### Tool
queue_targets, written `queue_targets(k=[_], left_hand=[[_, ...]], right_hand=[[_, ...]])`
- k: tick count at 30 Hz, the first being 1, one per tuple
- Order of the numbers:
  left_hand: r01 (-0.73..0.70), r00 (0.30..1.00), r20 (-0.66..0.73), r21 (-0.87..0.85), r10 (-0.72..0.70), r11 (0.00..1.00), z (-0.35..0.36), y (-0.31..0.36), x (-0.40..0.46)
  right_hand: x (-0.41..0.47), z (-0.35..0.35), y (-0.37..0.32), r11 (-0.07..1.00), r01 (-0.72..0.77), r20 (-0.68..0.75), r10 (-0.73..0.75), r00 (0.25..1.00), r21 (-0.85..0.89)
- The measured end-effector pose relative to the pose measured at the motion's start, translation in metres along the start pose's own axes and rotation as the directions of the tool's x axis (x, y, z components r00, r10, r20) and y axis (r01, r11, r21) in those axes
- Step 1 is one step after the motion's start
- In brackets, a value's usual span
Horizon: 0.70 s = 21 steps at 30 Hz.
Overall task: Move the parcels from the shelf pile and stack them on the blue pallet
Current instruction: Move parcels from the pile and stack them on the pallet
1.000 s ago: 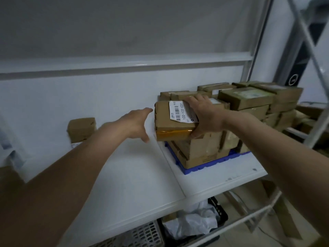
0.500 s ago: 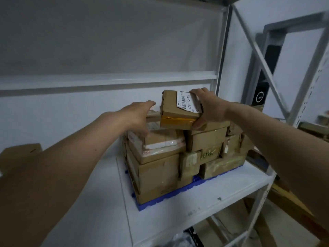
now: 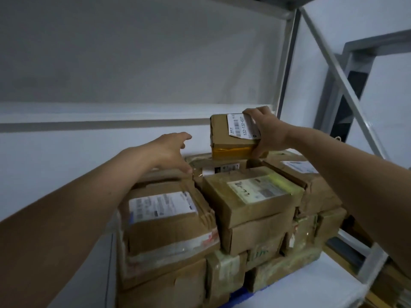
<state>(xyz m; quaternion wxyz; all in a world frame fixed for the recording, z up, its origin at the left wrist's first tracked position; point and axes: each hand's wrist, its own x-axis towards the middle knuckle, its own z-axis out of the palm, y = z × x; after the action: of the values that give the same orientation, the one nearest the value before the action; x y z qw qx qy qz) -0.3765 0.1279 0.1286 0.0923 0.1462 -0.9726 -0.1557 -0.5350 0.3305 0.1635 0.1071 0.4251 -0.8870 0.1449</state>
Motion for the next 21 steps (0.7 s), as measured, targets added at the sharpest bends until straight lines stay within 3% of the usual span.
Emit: queue_targets(k=[5,14,21], left_hand=[[0.036,0.998,0.063,-0.241,-0.022,0.97,0.009,0.006,0.046],[0.122,0.985,0.154,-0.275,-0.081,0.954,0.036,0.032,0.086],[0.224,0.969,0.18,-0.362,-0.168,0.905,0.045,0.051,0.091]], right_hand=[[0.037,0.013,0.031,0.999,-0.02,0.089,0.017,0.996,0.029],[0.068,0.033,0.069,0.993,0.057,0.413,-0.097,0.905,0.108],[0.081,0.04,0.088,0.955,0.137,0.521,-0.26,0.813,0.263]])
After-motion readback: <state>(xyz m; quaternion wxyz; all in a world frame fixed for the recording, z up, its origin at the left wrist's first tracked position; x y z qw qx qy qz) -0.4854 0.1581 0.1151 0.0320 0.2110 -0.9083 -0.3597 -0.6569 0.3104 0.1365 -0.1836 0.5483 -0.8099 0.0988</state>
